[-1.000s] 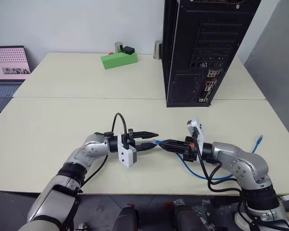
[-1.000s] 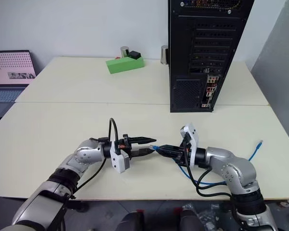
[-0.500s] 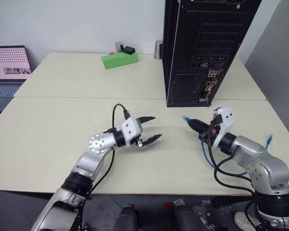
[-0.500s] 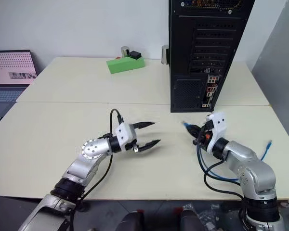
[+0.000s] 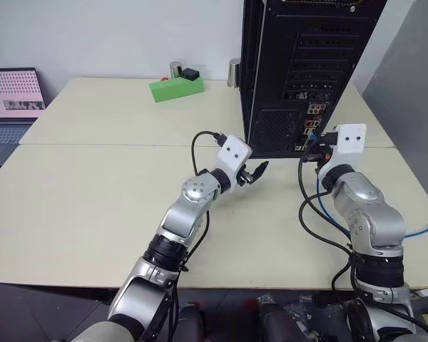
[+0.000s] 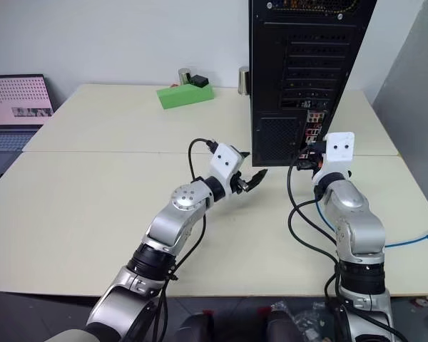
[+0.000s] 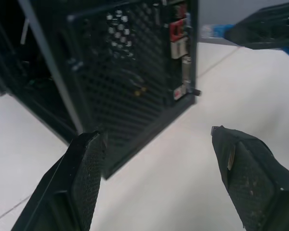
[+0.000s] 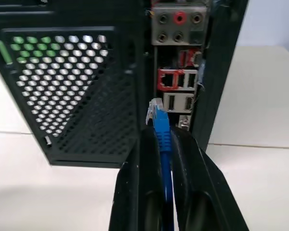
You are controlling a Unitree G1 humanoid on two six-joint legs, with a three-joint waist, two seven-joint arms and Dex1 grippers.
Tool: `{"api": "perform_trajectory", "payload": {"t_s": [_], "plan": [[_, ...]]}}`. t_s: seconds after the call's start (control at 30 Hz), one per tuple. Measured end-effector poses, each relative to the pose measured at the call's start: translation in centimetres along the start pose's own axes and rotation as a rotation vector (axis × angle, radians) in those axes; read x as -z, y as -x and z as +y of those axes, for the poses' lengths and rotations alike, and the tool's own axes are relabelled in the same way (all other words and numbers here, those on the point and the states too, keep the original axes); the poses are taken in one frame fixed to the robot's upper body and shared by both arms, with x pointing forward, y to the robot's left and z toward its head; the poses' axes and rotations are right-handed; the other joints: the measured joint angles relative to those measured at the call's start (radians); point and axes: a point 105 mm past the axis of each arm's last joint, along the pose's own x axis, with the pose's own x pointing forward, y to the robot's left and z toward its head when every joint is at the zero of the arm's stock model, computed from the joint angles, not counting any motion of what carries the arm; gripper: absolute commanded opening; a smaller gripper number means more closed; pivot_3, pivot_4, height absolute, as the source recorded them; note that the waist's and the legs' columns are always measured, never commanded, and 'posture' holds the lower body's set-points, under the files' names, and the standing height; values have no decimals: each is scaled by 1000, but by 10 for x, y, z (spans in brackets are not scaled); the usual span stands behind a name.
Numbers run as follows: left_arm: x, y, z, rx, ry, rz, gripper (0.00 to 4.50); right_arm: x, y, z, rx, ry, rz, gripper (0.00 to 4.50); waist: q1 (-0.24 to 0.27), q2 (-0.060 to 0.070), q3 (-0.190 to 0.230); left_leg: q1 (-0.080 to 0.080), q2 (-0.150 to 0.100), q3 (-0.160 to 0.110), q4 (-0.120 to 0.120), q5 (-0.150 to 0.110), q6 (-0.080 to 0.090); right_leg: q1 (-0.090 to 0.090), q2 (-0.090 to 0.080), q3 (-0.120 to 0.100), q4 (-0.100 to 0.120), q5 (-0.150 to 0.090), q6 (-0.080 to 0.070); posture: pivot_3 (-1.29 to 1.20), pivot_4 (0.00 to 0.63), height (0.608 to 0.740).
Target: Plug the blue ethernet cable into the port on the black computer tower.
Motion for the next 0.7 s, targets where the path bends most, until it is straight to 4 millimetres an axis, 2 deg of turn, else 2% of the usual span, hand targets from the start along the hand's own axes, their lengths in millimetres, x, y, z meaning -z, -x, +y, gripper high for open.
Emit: {"api": "perform_trajectory", "payload": {"t_s": [0.27, 0.5, 0.7], "plan": [[-2, -4, 2, -33, 34, 12, 3652, -11, -14, 0, 6, -51, -8, 6, 0, 0, 0, -1, 0, 0, 0, 0, 0, -1, 0, 0, 1, 0, 0, 0, 150, 740], [-3, -4, 10, -58, 23, 13, 3652, -5, -18, 0, 8, -64, 21, 6, 0, 0, 0, -1, 0, 0, 0, 0, 0, -1, 0, 0, 1, 0, 0, 0, 150, 740], [-7, -5, 12, -60, 22, 3, 3652, -9, -21, 3, -5, -64, 17, 6, 0, 0, 0, -1, 0, 0, 0, 0, 0, -1, 0, 0, 0, 0, 0, 0, 150, 740]]}}
